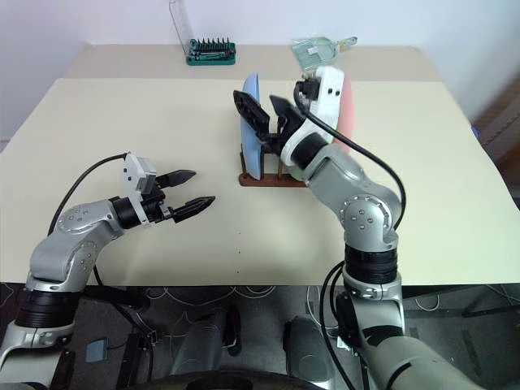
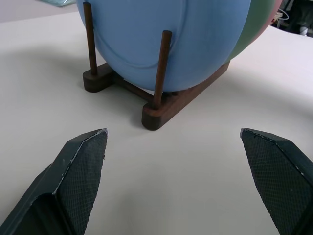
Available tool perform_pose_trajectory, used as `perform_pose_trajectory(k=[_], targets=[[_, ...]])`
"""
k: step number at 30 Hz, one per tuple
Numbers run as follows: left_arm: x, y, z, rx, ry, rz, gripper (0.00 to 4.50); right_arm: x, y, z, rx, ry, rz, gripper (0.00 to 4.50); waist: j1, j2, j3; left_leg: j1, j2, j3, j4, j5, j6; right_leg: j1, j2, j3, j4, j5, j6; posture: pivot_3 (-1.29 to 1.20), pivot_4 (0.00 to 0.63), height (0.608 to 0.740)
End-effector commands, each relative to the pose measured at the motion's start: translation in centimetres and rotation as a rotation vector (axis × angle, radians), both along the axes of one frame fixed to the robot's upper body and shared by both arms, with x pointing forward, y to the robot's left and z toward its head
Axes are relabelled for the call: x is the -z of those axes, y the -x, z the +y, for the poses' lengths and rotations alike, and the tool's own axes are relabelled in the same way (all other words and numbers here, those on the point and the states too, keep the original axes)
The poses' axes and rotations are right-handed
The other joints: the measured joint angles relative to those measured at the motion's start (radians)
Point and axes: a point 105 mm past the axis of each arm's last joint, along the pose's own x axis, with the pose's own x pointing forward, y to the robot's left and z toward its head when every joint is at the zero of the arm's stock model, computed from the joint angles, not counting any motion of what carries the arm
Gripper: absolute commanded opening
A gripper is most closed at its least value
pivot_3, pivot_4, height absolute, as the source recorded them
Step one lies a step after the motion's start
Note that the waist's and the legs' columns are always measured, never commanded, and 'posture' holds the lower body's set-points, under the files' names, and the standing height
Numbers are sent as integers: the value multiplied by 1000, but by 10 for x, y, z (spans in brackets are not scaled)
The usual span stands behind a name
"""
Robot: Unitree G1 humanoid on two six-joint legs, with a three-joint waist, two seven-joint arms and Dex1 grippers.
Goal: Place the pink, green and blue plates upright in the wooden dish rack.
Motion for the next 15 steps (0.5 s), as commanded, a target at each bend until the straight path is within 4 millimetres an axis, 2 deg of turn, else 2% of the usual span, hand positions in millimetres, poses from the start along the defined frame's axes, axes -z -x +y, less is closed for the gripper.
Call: perform_pose_trajectory(k=[1, 3, 5, 9, 12, 15], targets=[[-8, 2, -1, 6, 8, -36, 4500, -30, 28, 4, -67, 97, -203, 4450, 1, 0, 0, 0, 0, 0, 0, 0, 0, 0, 0, 0, 0, 0, 0, 0, 150, 732], [-7, 3, -1, 6, 8, -34, 4500, -37, 45, 3, -118, 166, -286, 4450, 2, 0, 0, 0, 0, 0, 0, 0, 0, 0, 0, 0, 0, 0, 0, 0, 150, 732], [-7, 3, -2, 6, 8, -33, 4500, -41, 56, -7, -104, 231, -352, 4450, 3, 0, 0, -1, 0, 0, 0, 0, 0, 0, 0, 0, -1, 0, 0, 0, 150, 732], [-6, 3, -1, 8, 9, -26, 4500, -41, 55, -44, 19, 334, -348, 4450, 7, -1, 0, -1, 0, 0, 0, 0, 1, 1, 0, 0, -1, 0, 0, 0, 150, 732], [-3, 2, -4, 20, 8, -17, 4500, -13, 57, -68, 54, 473, -252, 4450, 8, -1, 0, -1, 0, -1, 0, -1, 1, 3, -1, -1, -4, 0, 0, 0, 150, 732], [-4, -1, -7, 33, 11, -18, 4500, 15, 64, -83, 56, 571, -143, 3609, 8, -1, 0, -1, 0, -1, 0, -1, 1, 3, 0, 0, -5, 0, 0, 0, 150, 732]])
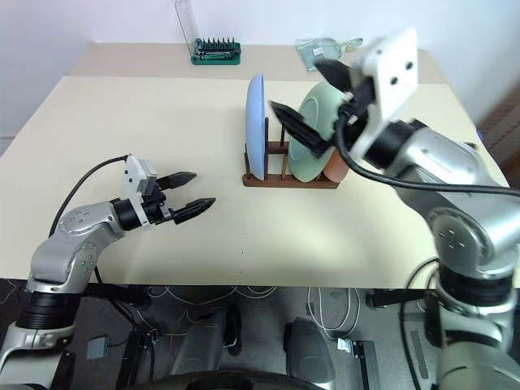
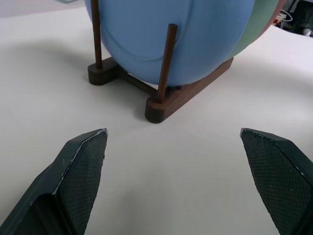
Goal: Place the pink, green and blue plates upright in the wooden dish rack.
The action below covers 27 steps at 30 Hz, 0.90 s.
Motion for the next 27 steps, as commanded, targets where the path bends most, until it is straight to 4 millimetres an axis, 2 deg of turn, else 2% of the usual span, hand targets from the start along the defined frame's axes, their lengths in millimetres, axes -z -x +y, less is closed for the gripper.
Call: perform_pose_trajectory(k=[1, 3, 4, 7, 10, 17, 22, 27], targets=[[-8, -1, -5, 29, 5, -33, 4500, 13, 14, -9, 22, 128, 16, 3213, -2, 0, 0, 0, 0, 0, 0, 0, 0, 0, 0, 0, 0, 0, 0, 0, 150, 732], [-8, -2, -8, 39, 6, -33, 4500, 27, 15, -16, 64, 208, 45, 2073, -5, 0, 0, 0, 0, 0, 0, 0, 0, 0, 0, 0, 0, 0, 0, 0, 150, 732], [-8, -3, -8, 43, 7, -33, 4500, 31, 16, -18, 71, 227, 53, 1714, -6, 0, 0, 0, 0, 0, 0, 0, 0, 0, 0, 0, 0, 0, 0, 0, 150, 732], [-8, -4, -10, 51, 7, -35, 4500, 42, 13, -24, 129, 318, 53, 164, -6, 0, 0, 1, 0, 0, 1, 0, 0, 0, 1, 0, 1, 0, 0, 0, 150, 732], [-9, -4, -12, 60, 9, -37, 4500, 51, 8, -33, 180, 415, 47, 69, -2, 0, 0, 1, 0, 0, 1, 1, -1, 0, 1, 0, 1, 0, 0, 0, 150, 732], [-16, 5, -18, 124, 27, -54, 4500, 56, -9, -32, 210, 449, 9, 69, -4, 0, 0, 1, 0, 0, 1, 1, -1, 0, 1, 0, 0, 0, 0, 0, 150, 732], [-17, 14, -21, 152, 26, -51, 4500, 55, -22, -24, 206, 460, -40, 69, -2, 0, 0, 1, 0, 0, 1, 1, -2, 0, 1, 0, 1, 0, 0, 0, 150, 732], [-16, 17, -21, 146, 30, -45, 4500, 49, -24, -11, 148, 443, -78, 69, -2, 0, 0, 1, 0, 0, 2, 1, -1, 0, 1, 0, 1, 0, 0, 0, 150, 732]])
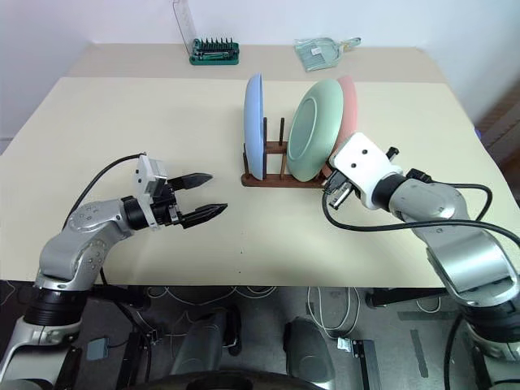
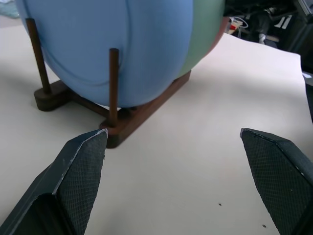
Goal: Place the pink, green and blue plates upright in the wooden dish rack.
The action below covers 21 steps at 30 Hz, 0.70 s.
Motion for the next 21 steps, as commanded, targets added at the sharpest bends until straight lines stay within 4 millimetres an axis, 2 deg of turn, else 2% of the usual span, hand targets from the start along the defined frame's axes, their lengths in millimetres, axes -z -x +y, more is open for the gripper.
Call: perform_pose_trajectory(k=[1, 4, 13, 21], targets=[[-10, 4, 0, 7, 13, -32, 4500, -15, 2, 10, -53, -4, -68, 69, 0, 0, 0, 0, 0, 0, 0, 0, 0, 0, 0, 0, 0, 0, 0, 0, 150, 732], [-9, 5, 0, 3, 15, -26, 4500, -19, 4, 17, -90, -14, -78, 69, 0, 0, 0, 0, 0, 0, 0, 0, 0, 0, 0, 0, 0, 0, 0, 0, 150, 732], [-5, 3, -4, 13, 21, -17, 4500, -23, 8, 18, -100, -2, -97, 69, 0, 0, 0, 0, 0, 0, 0, 0, 0, 0, 0, 0, 0, 0, 0, 0, 150, 732], [-3, 2, -7, 23, 25, -14, 4500, -26, 19, 29, -162, -19, -91, 69, -1, 0, 0, 0, 0, 0, 1, 0, 0, 0, 0, 0, 1, 0, 0, 0, 150, 732]])
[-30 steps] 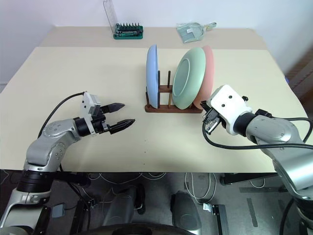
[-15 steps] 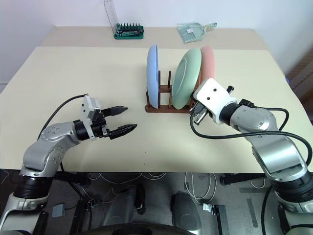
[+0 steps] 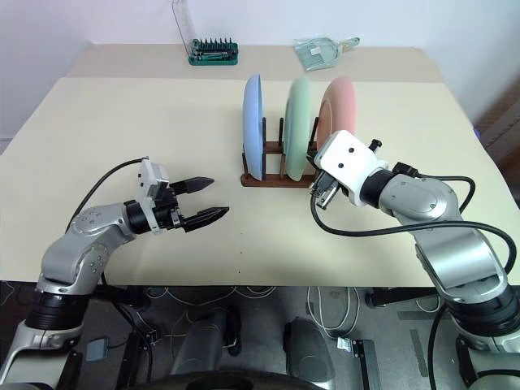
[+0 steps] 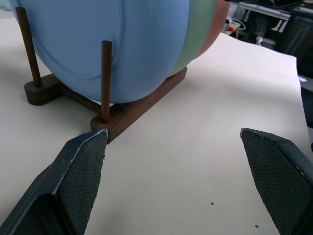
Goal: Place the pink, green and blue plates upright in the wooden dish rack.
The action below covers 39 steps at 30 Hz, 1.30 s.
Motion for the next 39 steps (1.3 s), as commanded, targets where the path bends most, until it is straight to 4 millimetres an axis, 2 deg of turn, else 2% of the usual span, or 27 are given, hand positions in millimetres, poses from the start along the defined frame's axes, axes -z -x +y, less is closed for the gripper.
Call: perform_pose_trajectory(k=[1, 3, 8, 12, 14, 16, 18, 21, 22, 25, 31, 39], targets=[[-6, 1, -4, 20, 9, -37, 4500, -14, 8, 5, -33, -12, -53, 69, -1, 0, 0, 0, 0, 0, 0, 0, 0, 0, 0, 0, 0, 0, 0, 0, 150, 732], [-6, 1, -4, 21, 11, -37, 4500, -14, 8, 3, -21, -3, -56, 69, 0, 0, 0, 0, 0, 0, 0, 0, 0, 0, 0, 0, 0, 0, 0, 0, 150, 732], [-5, 0, -4, 14, 11, -40, 4500, -31, 8, -11, 17, -16, -103, 69, 1, 0, 0, 0, 0, 0, 0, 0, 0, 0, 0, 0, 0, 0, 0, 0, 150, 732], [-6, -9, 7, -48, 0, -61, 4500, -67, 32, -42, -9, -212, -127, 69, 5, 0, 0, 0, 0, 0, 1, 0, 0, 1, 0, 0, 0, 0, 0, 0, 150, 732], [-5, -14, 14, -78, -11, -62, 4500, -68, 41, -64, 21, -269, -102, 69, 6, -1, 0, 0, 0, -1, 1, 0, 1, 2, 0, -1, -1, 0, 0, 0, 150, 732], [-3, -20, 26, -126, -29, -62, 4500, -57, 52, -84, 51, -292, -48, 69, 8, -2, -1, 0, 0, -1, 1, -1, 1, 4, 0, -1, -1, 0, 0, 0, 150, 732], [1, -26, 42, -184, -51, -52, 4500, -36, 59, -105, 122, -310, 26, 69, 6, -1, -1, 2, 0, -2, 1, -1, 2, 5, 0, -1, -2, 0, 0, 0, 150, 732], [10, -33, 59, -255, -87, -46, 4500, 3, 60, -135, 254, -336, 123, 69, -2, -1, -1, 5, 0, -1, 0, -3, 5, 7, 0, -1, -2, 0, 0, 0, 150, 732], [13, -35, 65, -279, -86, -38, 4500, 18, 60, -139, 283, -332, 153, 69, -3, -1, -1, 8, 0, -1, 0, -3, 6, 9, 0, -1, -2, 0, 0, 0, 150, 732], [23, -39, 81, -334, -109, -17, 4500, 50, 56, -142, 331, -329, 193, 69, -7, 0, -2, 12, 0, -1, 0, -4, 7, 12, 0, -1, -2, 0, 0, 0, 150, 732], [27, -40, 89, -359, -122, -20, 4500, 80, 41, -150, 380, -334, 178, 69, 0, 0, -2, 11, 0, -1, 0, -2, 2, 12, 0, -1, -2, 0, 0, 0, 150, 732], [29, -29, 90, -378, -108, -9, 4500, 96, 31, -153, 393, -373, 188, 69, -3, 0, -2, 11, 0, -1, 0, -1, 2, 12, 0, -1, -2, 0, 0, 0, 150, 732]])
